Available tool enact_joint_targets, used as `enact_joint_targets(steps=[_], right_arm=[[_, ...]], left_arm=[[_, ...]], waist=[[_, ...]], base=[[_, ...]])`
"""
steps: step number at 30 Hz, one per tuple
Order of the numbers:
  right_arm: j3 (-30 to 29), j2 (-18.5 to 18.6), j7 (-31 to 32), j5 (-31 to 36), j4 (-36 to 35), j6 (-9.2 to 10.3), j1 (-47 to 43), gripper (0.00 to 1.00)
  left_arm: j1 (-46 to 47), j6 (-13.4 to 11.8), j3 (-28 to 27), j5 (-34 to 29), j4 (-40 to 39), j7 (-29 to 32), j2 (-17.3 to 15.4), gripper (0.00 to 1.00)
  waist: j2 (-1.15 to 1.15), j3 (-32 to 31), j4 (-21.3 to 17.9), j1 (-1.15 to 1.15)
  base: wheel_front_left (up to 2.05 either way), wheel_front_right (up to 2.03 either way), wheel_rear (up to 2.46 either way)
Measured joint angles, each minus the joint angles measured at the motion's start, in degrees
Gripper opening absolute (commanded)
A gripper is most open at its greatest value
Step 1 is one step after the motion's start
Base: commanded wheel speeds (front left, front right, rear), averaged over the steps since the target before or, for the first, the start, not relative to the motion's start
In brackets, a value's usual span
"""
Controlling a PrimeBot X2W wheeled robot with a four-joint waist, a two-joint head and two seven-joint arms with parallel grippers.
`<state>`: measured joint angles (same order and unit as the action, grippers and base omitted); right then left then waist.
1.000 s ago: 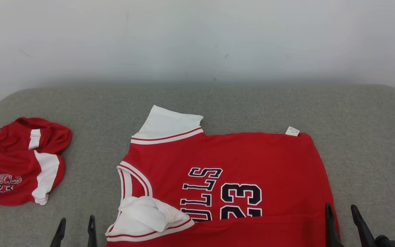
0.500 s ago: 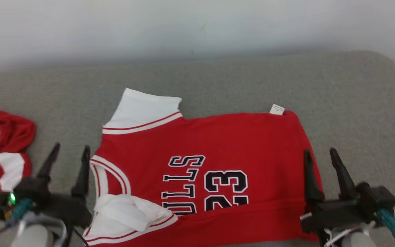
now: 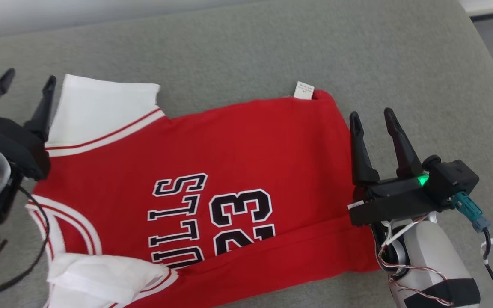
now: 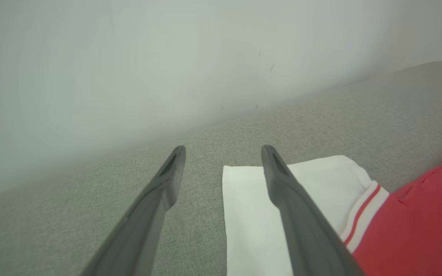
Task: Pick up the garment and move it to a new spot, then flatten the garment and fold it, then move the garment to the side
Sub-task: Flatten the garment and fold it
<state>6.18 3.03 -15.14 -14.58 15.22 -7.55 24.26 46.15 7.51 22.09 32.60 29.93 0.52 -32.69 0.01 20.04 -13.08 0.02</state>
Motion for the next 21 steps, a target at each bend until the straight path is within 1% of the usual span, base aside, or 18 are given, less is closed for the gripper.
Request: enact_joint_targets(steps=[3,6,9,16,21], right_arm=[[0.82,-0.04,0.00,-0.51,0.36,0.00,1.10,1.00],[1.48,-0.03,0.00,-0.66,0.66,0.00,1.59,1.00],[2.07,-0.02,0.00,-1.05,0.92,0.00,1.64,1.00],[2.32,-0.04,0.00,-1.56,1.03,0.00,2.69,1.00],[2.34,-0.04,0.00,-1.63,1.22,0.00,2.69,1.00]], left_arm=[[3.08,0.00,3.00,3.07,2.09,2.08,-1.83,1.00],[5.13,0.00,5.54,5.33,4.76,2.98,-2.77,1.00],[6.93,0.00,7.42,6.47,7.32,3.42,-3.94,1.00],[10.68,0.00,9.76,8.21,12.10,3.10,-4.94,1.00],[12.73,0.00,10.91,10.53,14.48,3.23,-4.71,1.00]], waist=[[0.00,2.20,-1.68,0.00],[0.00,3.96,-3.26,-0.01],[0.00,5.39,-4.61,-0.01],[0.00,8.03,-6.52,-0.01],[0.00,9.01,-7.17,-0.02]], base=[[0.00,0.00,0.00],[0.00,0.00,0.00],[0.00,0.00,0.00],[0.00,0.00,0.00],[0.00,0.00,0.00]])
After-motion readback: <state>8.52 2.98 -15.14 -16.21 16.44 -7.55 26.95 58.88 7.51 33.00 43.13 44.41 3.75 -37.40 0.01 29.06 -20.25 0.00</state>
